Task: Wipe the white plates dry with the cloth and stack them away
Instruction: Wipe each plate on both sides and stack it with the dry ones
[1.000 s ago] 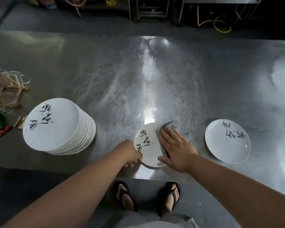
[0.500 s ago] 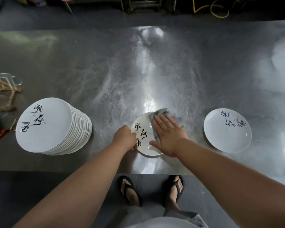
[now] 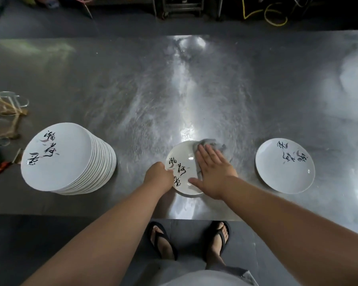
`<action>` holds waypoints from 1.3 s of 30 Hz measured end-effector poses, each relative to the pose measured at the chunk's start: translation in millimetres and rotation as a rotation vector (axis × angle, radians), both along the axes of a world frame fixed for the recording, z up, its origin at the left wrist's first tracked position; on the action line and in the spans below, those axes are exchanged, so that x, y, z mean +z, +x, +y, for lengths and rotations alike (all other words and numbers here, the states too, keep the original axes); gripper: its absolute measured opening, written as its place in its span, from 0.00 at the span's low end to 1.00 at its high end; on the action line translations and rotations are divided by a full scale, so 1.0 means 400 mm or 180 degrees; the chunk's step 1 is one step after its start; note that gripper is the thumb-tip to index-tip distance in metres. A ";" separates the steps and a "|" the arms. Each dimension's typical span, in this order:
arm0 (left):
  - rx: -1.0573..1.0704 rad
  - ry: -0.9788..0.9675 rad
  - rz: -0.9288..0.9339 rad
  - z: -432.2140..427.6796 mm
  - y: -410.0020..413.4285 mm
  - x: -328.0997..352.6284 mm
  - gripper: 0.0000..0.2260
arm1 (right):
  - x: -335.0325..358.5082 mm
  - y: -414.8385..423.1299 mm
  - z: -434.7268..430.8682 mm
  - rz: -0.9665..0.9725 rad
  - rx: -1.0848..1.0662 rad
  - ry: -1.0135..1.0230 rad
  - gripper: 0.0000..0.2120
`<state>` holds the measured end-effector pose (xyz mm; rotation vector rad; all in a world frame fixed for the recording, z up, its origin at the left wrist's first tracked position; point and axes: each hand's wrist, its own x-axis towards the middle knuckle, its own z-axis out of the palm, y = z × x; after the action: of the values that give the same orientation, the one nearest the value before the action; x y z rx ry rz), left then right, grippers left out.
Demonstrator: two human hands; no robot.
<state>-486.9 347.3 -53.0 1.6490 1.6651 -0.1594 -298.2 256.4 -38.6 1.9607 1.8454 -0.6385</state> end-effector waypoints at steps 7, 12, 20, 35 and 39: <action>-0.0417 -0.0370 0.0166 -0.027 -0.017 0.030 0.09 | 0.024 -0.034 -0.200 0.0384 -0.0172 0.0057 0.47; -0.0971 -0.0015 0.0596 0.010 -0.016 0.074 0.26 | 0.008 0.054 -0.041 0.0230 0.0699 0.0291 0.47; -0.0336 0.0073 0.0043 0.029 -0.006 0.004 0.06 | -0.010 0.035 0.013 0.0091 0.0452 0.0386 0.44; 0.0204 -0.0112 -0.0174 -0.005 0.013 0.004 0.08 | -0.017 0.020 0.012 0.0135 -0.0059 0.0247 0.45; 0.0460 -0.0122 0.0110 -0.016 0.031 0.011 0.08 | -0.003 -0.045 -0.145 0.0347 -0.0461 0.0298 0.46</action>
<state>-474.5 341.0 -48.7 1.4992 1.7893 -0.1482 -316.0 198.6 -39.9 2.1758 1.8388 -0.7278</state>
